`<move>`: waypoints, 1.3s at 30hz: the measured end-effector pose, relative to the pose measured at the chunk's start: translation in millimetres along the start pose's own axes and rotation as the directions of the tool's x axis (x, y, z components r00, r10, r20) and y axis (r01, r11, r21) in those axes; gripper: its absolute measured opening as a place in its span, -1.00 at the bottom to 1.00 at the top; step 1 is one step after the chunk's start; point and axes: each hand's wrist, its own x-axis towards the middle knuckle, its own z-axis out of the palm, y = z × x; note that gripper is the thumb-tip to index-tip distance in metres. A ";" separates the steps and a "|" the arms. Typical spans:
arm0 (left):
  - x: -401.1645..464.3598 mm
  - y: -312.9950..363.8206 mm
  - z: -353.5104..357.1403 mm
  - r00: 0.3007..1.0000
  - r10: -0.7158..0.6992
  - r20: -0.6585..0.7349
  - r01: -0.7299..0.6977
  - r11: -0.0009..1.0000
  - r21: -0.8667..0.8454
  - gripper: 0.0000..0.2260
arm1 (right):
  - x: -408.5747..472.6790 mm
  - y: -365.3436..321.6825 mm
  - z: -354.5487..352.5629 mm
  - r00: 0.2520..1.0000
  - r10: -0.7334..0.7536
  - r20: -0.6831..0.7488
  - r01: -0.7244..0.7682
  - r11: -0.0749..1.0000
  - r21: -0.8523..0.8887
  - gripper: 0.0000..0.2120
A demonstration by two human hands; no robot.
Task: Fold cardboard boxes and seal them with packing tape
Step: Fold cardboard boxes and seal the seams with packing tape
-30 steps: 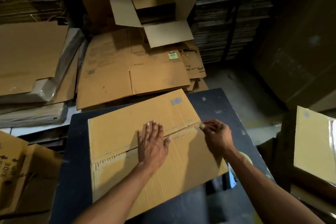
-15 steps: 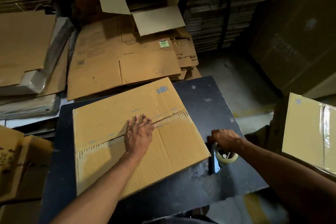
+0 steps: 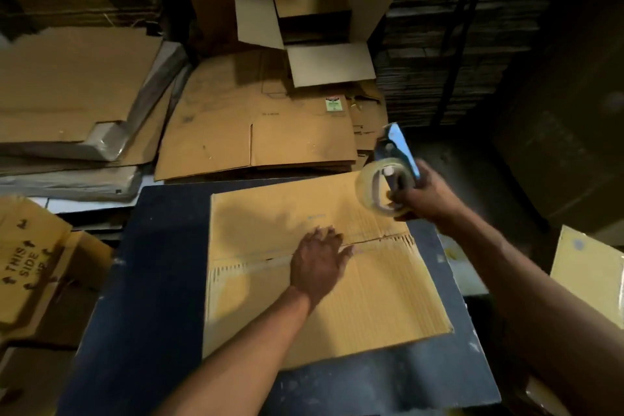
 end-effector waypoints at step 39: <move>-113.6 -149.4 -112.8 0.807 -0.492 0.326 0.238 -0.233 -0.943 -0.37 | -31.5 34.9 231.9 0.753 -0.510 0.415 0.643 0.441 -0.626 -0.45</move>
